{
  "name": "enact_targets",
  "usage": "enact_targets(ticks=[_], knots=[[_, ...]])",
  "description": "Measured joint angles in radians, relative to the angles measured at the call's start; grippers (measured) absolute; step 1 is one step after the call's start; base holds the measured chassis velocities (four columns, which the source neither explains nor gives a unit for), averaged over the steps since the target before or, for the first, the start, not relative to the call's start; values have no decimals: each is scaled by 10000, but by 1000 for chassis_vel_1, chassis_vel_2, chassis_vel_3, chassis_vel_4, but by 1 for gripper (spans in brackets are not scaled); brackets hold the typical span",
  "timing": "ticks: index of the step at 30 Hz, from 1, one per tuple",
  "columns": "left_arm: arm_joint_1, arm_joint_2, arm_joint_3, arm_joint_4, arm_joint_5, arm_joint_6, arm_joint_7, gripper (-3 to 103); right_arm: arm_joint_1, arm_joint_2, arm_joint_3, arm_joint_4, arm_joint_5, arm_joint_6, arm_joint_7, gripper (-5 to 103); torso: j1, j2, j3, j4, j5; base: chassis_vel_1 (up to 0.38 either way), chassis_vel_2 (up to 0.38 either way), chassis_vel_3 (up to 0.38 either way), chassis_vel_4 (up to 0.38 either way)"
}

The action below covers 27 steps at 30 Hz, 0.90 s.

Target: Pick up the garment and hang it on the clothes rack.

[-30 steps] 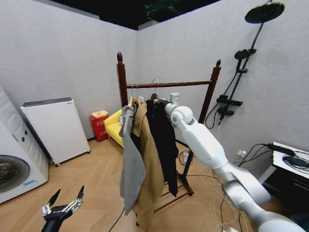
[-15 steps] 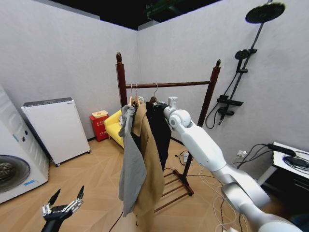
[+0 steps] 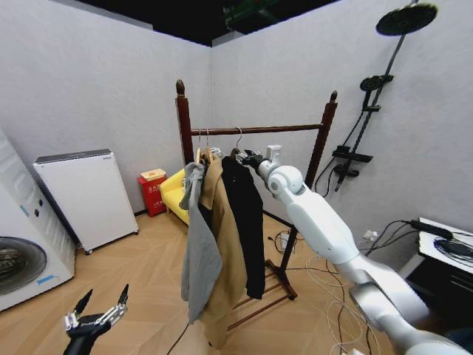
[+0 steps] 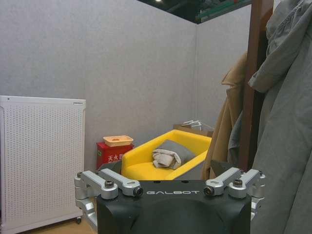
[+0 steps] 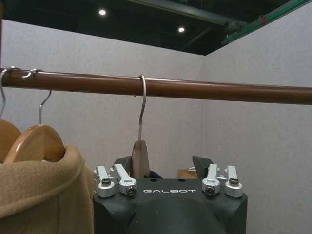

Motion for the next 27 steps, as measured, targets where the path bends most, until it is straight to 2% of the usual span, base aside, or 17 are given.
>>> enact_targets(ticks=[1, 2, 3, 6, 7, 8, 9, 10, 11, 12, 13, 14, 15, 17, 18, 20, 27], knots=[[0, 0, 0, 0, 0, 0, 0, 100, -442, -262, 305, 656, 148, 55, 104, 74, 0, 1, 0, -3, 1, 0, 0, 0, 0], [1, 0, 0, 0, 0, 0, 1, 100, -1080, -615, 775, 1532, 433, 89, 243, 84, -1, 1, -1, -1, 1, 0, 0, 0, 0], [0, 0, 0, 0, 0, 0, 1, 100, -2041, -1022, 1332, 2502, 691, 198, 475, 90, -1, 2, -3, -1, -8, 0, 0, 0, 0], [0, 0, 0, 0, 0, 0, -1, 100, -3060, -1316, 1766, 3269, 770, 312, 628, 95, -2, 2, -2, 0, -3, 0, 0, 0, 0], [0, 0, 1, 0, 0, 0, 0, 100, -4155, -1464, 2397, 3979, 636, 446, 665, 98, -1, 1, 0, -2, 7, 0, 0, 0, 0], [0, 0, 0, 0, 0, 0, 0, 100, -5683, -1430, 3440, 4775, 139, 576, 668, 100, -1, 3, -3, -2, -10, 0, 0, 0, 0], [0, 0, 0, 0, 0, 0, 0, 100, -5683, -1430, 3440, 4775, 139, 576, 668, 100, -1, 3, -3, -2, -10, 0, 0, 0, 0], [0, 0, 0, 0, 0, 0, -1, 100, -6632, -1290, 3897, 5120, -229, 646, 652, 100, -3, 3, -4, -3, -10, 0, 0, 0, 0], [1, 0, 0, 0, 0, 0, -4, 100, -8687, -753, 4714, 5632, -1302, 887, 595, 100, -3, 2, -1, -3, 11, 0, 0, 0, 0], [1, 0, 0, 0, 0, 0, -4, 100, -8687, -753, 4714, 5632, -1302, 887, 595, 100, -3, 2, -1, -3, 11, 0, 0, 0, 0], [-1, -1, 1, 0, 0, 0, 5, 100, -9941, -167, 5271, 5849, -2154, 1126, 414, 100, -2, 2, -2, -1, -4, 0, 0, 0, 0], [0, 0, 1, 0, 0, 0, -3, 100, -11177, 614, 5649, 5863, -2881, 1412, 201, 100, -5, 3, -2, -6, -1, 0, 0, 0, 0], [0, 0, 1, 0, 0, 0, -3, 100, -11177, 614, 5649, 5863, -2881, 1412, 201, 100, -5, 3, -2, -6, -1, 0, 0, 0, 0], [0, 0, 1, 0, -1, 0, 1, 100, -12617, 1894, 6132, 5625, -4009, 2193, 41, 100, -4, 3, -1, -4, 3, 0, 0, 0, 0], [0, 0, 1, 0, -1, 0, 1, 100, -12617, 1894, 6132, 5625, -4009, 2193, 41, 100, -4, 3, -1, -4, 3, 0, 0, 0, 0], [0, 0, 0, 0, -1, 0, -1, 100, -13090, 2583, 6646, 5415, -4728, 2678, -175, 100, -5, 3, -2, -1, -6, 0, 0, 0, 0], [0, 0, 1, 0, 0, 0, 0, 100, -13182, 2970, 7210, 5296, -4840, 2594, -311, 100, -1, 2, -1, 2, -4, 0, 0, 0, 0]])
